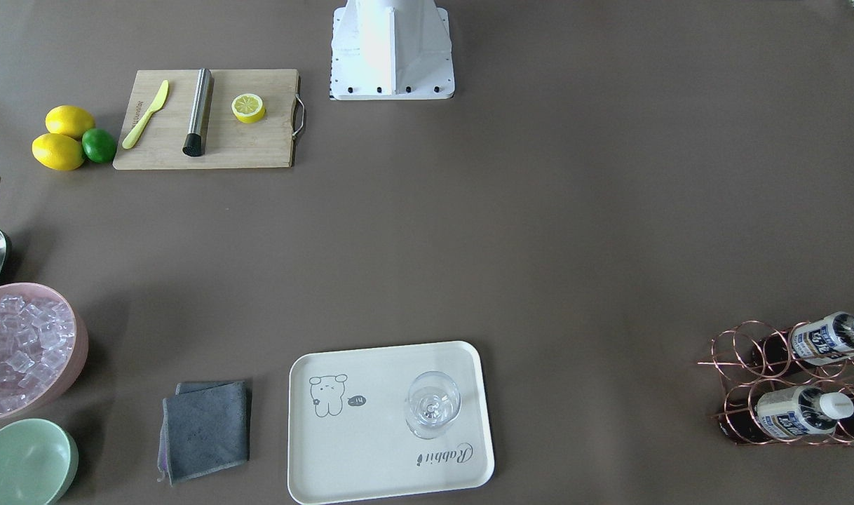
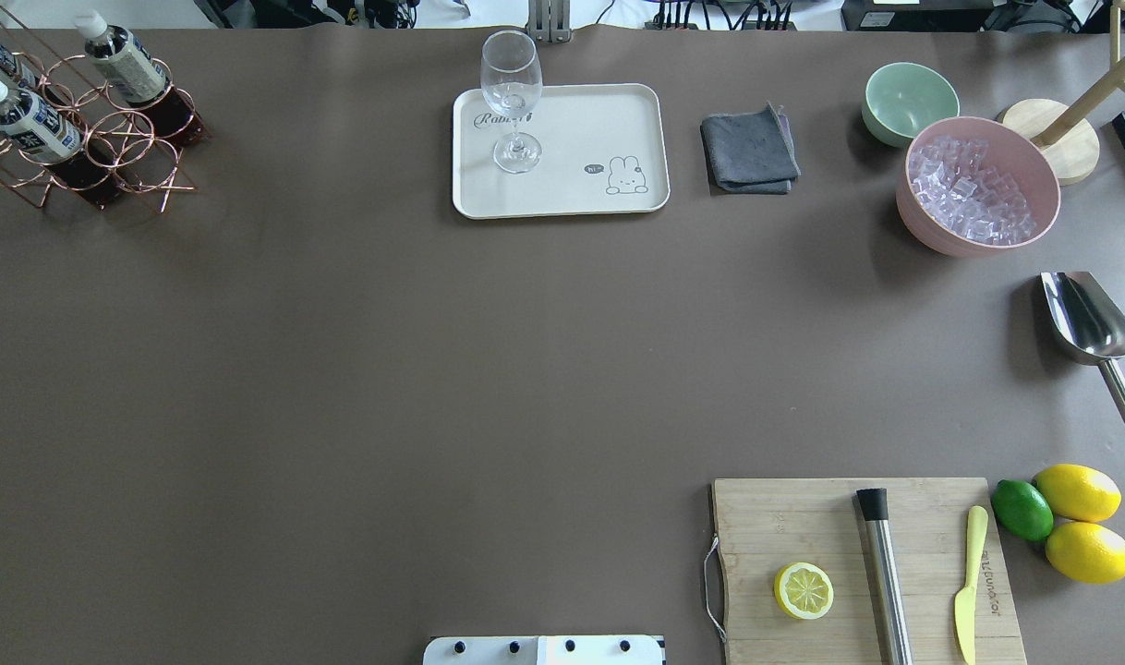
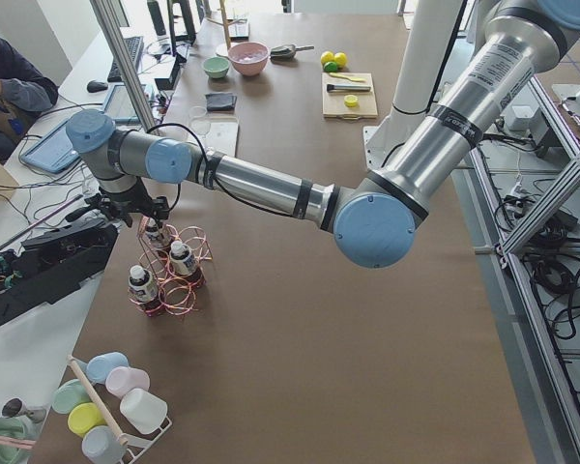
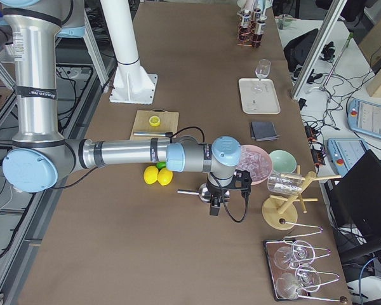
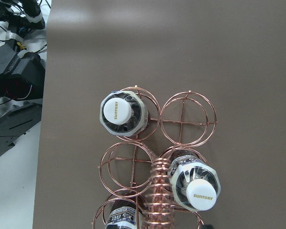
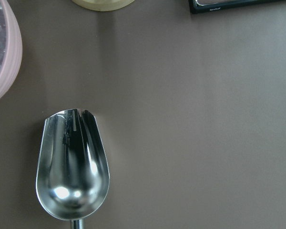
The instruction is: Take tea from basket to plate
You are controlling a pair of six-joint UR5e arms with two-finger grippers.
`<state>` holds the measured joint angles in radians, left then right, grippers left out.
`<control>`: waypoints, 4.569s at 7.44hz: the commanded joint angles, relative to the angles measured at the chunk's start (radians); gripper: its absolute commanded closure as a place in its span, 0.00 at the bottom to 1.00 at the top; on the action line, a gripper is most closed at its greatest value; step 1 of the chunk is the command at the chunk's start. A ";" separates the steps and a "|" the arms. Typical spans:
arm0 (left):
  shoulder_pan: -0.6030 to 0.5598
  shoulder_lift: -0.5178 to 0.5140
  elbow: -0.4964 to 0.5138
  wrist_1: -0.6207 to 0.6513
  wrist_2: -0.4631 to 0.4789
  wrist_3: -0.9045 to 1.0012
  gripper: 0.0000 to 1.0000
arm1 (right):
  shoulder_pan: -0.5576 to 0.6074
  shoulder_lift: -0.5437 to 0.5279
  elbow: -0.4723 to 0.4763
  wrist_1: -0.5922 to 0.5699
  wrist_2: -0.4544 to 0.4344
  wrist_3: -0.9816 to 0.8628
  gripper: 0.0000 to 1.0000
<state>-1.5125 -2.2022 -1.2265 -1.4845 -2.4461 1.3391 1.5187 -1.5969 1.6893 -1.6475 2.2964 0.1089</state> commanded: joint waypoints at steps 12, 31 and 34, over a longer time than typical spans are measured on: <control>-0.104 0.072 -0.610 0.368 -0.025 -0.006 1.00 | -0.008 0.002 -0.003 0.000 -0.002 0.002 0.00; 0.728 -0.125 -0.967 0.422 0.247 -0.895 1.00 | -0.231 0.273 0.041 0.002 0.018 0.129 0.00; 0.798 -0.181 -0.938 0.418 0.292 -0.980 1.00 | -0.403 0.483 0.036 0.233 0.009 0.256 0.00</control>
<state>-0.7457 -2.3572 -2.1761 -1.0632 -2.1701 0.4038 1.2024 -1.1994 1.7300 -1.6093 2.3110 0.2431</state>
